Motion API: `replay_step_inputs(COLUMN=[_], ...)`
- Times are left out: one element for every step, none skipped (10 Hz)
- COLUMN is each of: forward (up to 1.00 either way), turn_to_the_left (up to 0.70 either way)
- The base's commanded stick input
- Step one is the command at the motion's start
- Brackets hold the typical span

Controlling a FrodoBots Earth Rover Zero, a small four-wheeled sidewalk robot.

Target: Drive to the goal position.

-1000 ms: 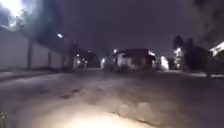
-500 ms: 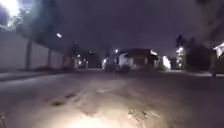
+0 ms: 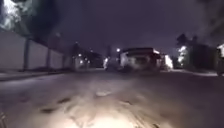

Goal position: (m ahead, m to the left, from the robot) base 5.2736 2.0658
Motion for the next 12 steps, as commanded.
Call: replay_step_inputs(forward=[0.7,0.7,0.7,0.7,0.7,0.7,0.7,0.7,0.7,0.7,0.7,0.7], turn_to_the_left=[0.0,0.0,0.0,0.0,0.0,0.0,0.0,0.0,0.0,0.0,0.0,0.0])
